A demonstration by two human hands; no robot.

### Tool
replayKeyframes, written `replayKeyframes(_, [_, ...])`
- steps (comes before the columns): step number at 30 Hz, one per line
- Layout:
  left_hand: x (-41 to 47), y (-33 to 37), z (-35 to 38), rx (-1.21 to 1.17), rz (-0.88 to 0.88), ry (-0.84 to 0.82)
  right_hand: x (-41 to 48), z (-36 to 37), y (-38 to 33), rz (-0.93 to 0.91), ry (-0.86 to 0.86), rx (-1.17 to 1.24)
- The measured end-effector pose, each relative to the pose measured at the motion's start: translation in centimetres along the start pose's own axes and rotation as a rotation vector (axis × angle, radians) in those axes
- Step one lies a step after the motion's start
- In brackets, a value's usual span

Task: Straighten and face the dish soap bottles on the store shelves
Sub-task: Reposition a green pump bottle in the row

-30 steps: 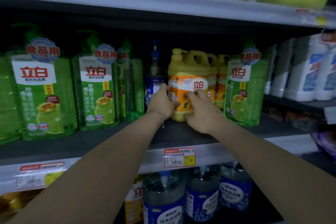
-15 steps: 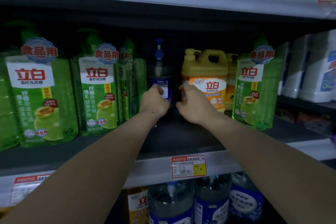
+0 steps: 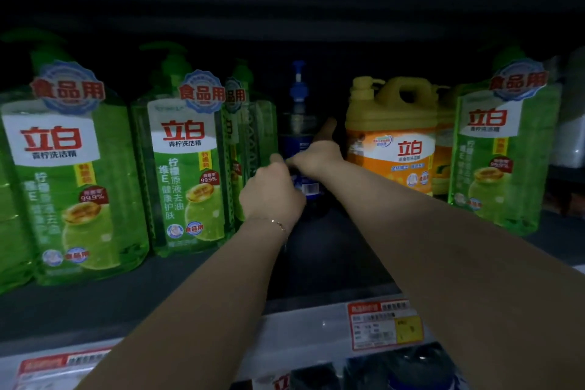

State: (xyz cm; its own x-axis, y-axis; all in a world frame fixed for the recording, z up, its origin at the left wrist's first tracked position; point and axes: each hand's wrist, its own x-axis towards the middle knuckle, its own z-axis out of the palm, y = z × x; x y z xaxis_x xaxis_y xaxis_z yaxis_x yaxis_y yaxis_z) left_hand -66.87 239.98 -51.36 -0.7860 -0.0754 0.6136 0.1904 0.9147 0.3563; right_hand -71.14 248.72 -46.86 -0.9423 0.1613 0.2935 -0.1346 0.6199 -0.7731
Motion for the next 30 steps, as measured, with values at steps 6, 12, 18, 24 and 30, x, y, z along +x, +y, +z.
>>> replayKeyframes(6, [0.0,0.0,-0.2,-0.014,-0.026,-0.011,-0.6,0.6,-0.4,0.014,0.068,0.119])
replayKeyframes(12, [0.0,0.1,-0.4,-0.511,-0.236,-0.008,-2.7,-0.4,0.2,-0.069,0.167,-0.043])
replayKeyframes(18, [-0.4,0.4,-2.8,-0.592,-0.317,-0.162,-5.7,-2.5,1.1,-0.164,0.166,0.054])
replayKeyframes(24, [-1.3,-0.7,-6.5,-0.767,-0.244,-0.656,-9.2,-6.4,1.8,-0.159,-0.047,0.291])
replayKeyframes(30, [-3.1,-0.9,-7.3,-0.948,-0.163,-0.750,-11.4,-8.9,1.6,-0.183,-0.338,0.382])
